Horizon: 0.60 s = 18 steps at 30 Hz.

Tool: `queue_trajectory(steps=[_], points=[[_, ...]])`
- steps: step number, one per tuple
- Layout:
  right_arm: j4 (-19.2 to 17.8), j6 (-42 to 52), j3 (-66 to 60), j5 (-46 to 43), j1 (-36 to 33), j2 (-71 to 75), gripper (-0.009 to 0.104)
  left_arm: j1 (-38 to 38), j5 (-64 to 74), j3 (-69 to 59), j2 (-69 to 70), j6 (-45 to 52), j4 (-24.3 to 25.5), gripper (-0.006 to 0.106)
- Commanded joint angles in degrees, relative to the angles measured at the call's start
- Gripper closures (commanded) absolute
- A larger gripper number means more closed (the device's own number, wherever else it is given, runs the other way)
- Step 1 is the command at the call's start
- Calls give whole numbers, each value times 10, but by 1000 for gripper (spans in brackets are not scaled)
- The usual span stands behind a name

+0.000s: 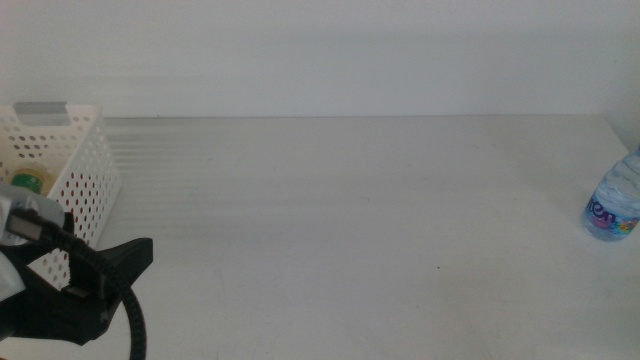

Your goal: Use arms to grab the bottles and put them into the dustbin to the left of the table.

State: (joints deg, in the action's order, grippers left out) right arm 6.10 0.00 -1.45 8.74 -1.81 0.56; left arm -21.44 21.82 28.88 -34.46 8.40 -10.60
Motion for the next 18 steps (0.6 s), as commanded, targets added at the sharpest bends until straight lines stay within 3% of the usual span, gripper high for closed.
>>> queue_trajectory(steps=[1,5,10,18], points=[[-10,10,36,-46,3,-11,25,-2,-44,16,2,-9,-3,10],[-33,10,82,-46,3,-85,25,-2,-44,16,2,-9,-3,10],[-35,9,125,-51,3,-207,25,-2,-44,16,2,-9,-3,10],[-39,8,132,-185,3,-382,25,-2,-44,16,2,-9,-3,10]])
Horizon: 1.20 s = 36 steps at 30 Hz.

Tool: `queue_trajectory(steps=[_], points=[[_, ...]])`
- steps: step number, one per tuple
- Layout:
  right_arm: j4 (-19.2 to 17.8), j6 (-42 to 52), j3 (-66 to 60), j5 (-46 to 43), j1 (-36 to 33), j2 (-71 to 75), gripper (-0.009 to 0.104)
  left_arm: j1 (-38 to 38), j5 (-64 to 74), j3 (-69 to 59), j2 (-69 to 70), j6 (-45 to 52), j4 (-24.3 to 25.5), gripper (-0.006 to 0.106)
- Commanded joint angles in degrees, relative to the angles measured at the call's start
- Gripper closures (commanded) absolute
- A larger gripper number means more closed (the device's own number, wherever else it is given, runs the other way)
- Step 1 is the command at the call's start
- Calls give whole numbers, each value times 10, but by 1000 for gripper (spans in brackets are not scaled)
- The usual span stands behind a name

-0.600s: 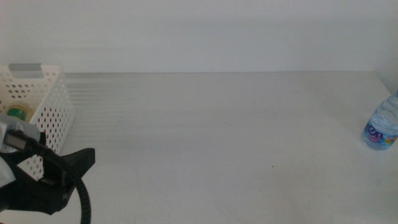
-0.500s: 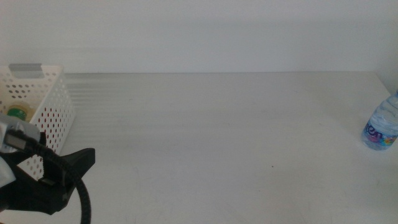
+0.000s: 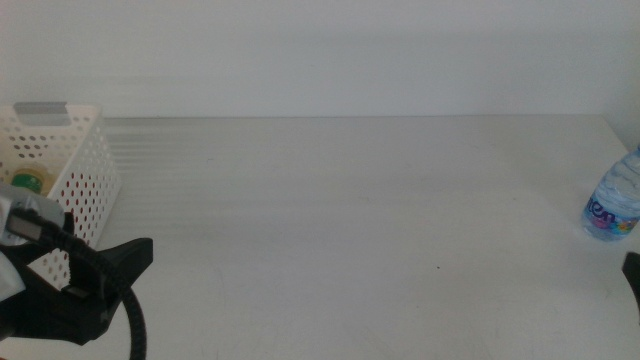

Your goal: Use arms to grab the bottles and put them into the dustbin to the left of the table.

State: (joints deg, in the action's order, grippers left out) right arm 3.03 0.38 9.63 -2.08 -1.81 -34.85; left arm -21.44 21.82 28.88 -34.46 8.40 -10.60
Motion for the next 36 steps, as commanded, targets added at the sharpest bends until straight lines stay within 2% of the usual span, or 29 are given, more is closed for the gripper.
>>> queue_trajectory(steps=[1,15,18,24,27,36], points=[[-8,4,22,-96,3,-48,25,-2,-44,16,2,-9,-3,10],[-4,5,22,-336,3,-280,25,-2,-42,16,2,-9,-3,10],[16,6,22,-399,3,-324,25,-2,-42,16,2,-9,-3,10],[108,59,22,-490,3,-418,25,-2,-42,16,2,-9,-3,10],[140,86,26,-511,3,-454,25,-2,-42,16,2,-9,-3,10],[163,152,91,-502,4,-506,25,-2,-42,16,2,-9,-3,10]])
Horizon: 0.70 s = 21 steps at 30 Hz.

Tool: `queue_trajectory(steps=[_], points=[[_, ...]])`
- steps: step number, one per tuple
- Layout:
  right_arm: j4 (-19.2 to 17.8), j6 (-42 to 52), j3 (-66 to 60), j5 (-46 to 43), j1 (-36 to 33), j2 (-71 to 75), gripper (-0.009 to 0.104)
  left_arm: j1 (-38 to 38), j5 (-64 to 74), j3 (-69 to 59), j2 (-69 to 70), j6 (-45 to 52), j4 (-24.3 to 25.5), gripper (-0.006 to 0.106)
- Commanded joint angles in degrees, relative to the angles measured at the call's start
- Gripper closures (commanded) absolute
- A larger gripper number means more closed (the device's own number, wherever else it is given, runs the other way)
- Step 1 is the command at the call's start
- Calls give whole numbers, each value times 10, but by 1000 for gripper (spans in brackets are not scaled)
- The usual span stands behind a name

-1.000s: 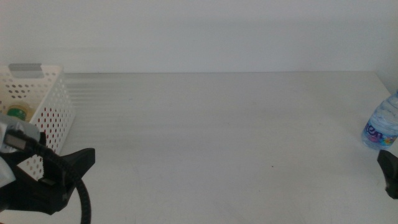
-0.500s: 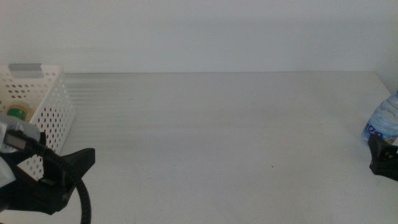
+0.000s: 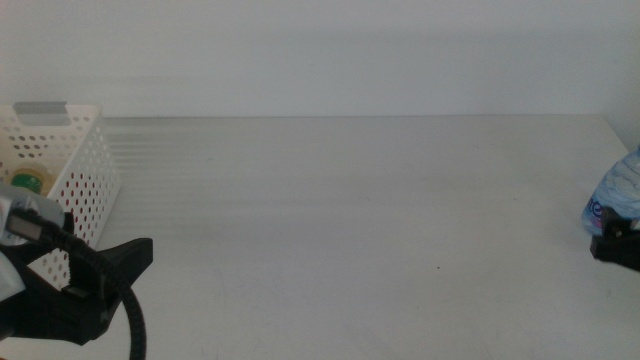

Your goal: Use arms to grab the bottles and put them into the dustbin to the left of the table.

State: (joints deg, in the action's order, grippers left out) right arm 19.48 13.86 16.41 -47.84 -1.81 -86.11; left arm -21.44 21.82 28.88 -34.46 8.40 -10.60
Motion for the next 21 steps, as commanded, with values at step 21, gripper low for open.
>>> queue_trajectory(steps=[21], points=[[46,101,153,-15,38,-61,9,-2,-42,16,2,-9,-3,10]])
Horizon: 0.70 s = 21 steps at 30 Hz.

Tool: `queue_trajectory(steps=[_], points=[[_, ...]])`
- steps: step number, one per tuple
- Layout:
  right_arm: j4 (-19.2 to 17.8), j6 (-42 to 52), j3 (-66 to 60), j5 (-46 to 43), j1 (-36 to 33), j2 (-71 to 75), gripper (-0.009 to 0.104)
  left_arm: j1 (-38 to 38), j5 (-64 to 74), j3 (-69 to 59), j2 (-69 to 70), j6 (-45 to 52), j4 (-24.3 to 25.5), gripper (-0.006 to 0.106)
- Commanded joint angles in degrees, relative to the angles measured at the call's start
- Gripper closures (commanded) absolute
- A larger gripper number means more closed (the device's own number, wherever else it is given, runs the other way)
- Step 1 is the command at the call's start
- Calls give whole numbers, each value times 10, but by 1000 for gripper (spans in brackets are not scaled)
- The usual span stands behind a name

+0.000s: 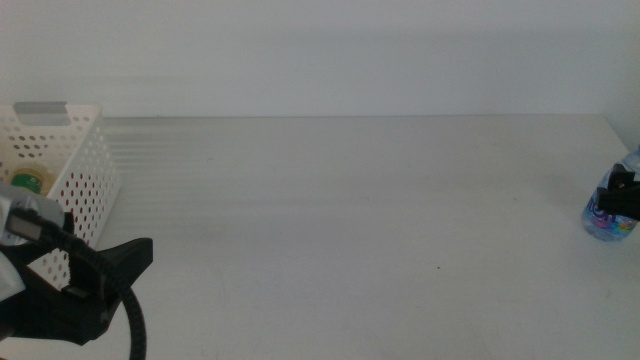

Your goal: Use arms to grab the bottles and put them into the dustbin to the left of the table.

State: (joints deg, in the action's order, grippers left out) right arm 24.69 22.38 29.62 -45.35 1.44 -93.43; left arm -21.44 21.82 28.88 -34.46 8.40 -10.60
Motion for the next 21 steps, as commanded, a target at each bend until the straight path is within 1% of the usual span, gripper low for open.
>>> queue_trajectory(steps=[1,16,18,21], points=[[-6,20,28,-41,7,6,9,-2,-42,16,2,-9,-3,10],[-20,14,95,-45,23,-101,10,-2,-41,16,2,-9,-3,10],[-17,13,100,-45,23,-107,14,-2,-42,16,2,-9,-3,10],[-17,9,107,-47,23,-117,27,-2,-41,16,2,-9,-3,10]])
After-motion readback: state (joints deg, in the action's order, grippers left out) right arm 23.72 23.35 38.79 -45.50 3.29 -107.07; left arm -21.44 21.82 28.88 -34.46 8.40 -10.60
